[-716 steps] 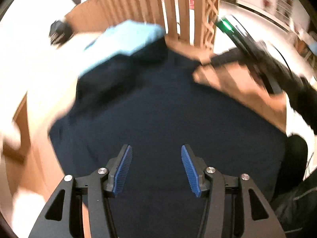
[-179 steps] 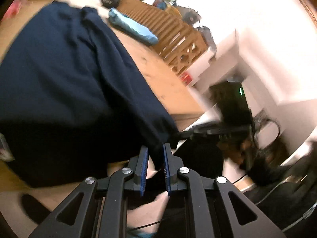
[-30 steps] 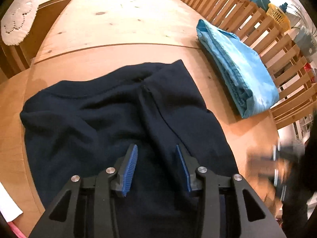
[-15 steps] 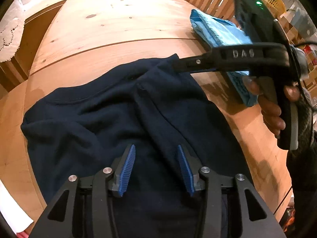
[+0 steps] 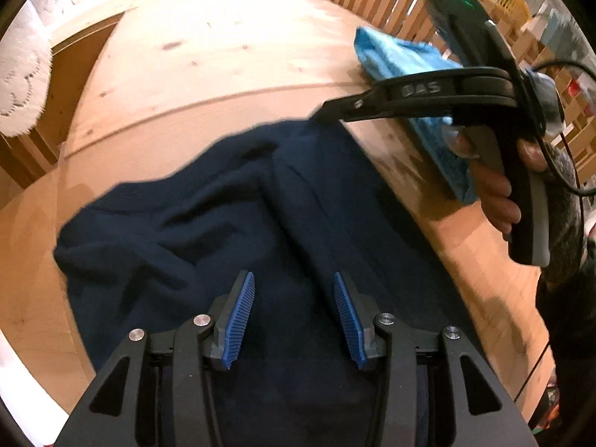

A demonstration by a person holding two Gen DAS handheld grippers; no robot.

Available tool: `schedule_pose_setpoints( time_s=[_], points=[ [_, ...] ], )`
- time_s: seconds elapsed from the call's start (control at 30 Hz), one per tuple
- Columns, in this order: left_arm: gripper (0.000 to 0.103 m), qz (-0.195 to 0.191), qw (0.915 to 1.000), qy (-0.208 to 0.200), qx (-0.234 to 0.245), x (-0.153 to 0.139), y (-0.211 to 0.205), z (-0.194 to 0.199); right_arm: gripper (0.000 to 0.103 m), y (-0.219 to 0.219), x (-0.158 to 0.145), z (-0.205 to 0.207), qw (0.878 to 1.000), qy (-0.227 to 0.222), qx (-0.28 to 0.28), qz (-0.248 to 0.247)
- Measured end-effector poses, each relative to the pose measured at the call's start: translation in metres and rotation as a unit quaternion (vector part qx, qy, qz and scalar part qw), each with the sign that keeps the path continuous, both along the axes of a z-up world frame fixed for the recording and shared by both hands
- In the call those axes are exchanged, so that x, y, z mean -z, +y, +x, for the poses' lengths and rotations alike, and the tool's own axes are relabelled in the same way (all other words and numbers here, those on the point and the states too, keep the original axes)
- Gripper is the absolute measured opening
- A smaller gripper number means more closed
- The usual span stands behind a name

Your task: Fold clothes

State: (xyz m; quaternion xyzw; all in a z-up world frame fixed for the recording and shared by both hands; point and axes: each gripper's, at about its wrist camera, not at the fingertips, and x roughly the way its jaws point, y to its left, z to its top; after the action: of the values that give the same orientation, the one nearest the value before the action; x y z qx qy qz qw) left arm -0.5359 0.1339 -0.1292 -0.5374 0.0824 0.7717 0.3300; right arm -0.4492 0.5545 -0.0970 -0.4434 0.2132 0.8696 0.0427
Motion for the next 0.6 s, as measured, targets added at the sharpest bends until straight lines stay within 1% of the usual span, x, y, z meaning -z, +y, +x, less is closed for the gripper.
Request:
schedule_pose_setpoints(
  time_s=[0.03,0.17,0.27,0.3,0.33,0.37,0.4,0.43,0.5,0.6],
  points=[
    [0.043,0.002,1.0,0.005,-0.003,-0.004,-0.003,-0.002,0.027,-0.006,-0.01,0.007,1.0,0.017,-0.013,0.013],
    [0.043,0.015,0.9994,0.026,-0.019,-0.024,-0.017,-0.015,0.027,-0.035,-0.01,0.015,0.997,0.009,-0.075,0.008],
    [0.043,0.027,0.9982,0.041,-0.033,-0.04,-0.029,-0.026,0.027,-0.063,0.002,0.017,0.993,0.004,-0.116,0.01],
    [0.043,0.029,0.9978,0.044,-0.041,-0.044,-0.033,-0.031,0.027,-0.068,0.007,0.018,0.992,-0.002,-0.124,0.011],
    [0.043,0.024,0.9974,0.046,-0.049,-0.046,-0.039,-0.034,0.027,-0.076,0.018,0.012,0.991,-0.019,-0.135,0.01],
    [0.043,0.017,0.997,0.049,-0.057,-0.048,-0.047,-0.034,0.027,-0.079,0.026,0.011,0.99,-0.03,-0.141,0.012],
    [0.043,0.009,0.9965,0.052,-0.065,-0.05,-0.056,-0.035,0.027,-0.083,0.029,0.011,0.989,-0.029,-0.144,0.022],
    [0.043,0.004,0.9961,0.053,-0.07,-0.05,-0.061,-0.036,0.027,-0.087,0.031,0.01,0.988,-0.026,-0.147,0.035],
    [0.043,-0.002,0.9959,0.049,-0.076,-0.045,-0.068,-0.037,0.027,-0.092,0.03,0.011,0.986,-0.034,-0.153,0.052],
    [0.043,-0.003,0.9963,0.034,-0.078,-0.029,-0.071,-0.041,0.027,-0.082,0.019,0.01,0.991,-0.022,-0.132,0.032]
  ],
)
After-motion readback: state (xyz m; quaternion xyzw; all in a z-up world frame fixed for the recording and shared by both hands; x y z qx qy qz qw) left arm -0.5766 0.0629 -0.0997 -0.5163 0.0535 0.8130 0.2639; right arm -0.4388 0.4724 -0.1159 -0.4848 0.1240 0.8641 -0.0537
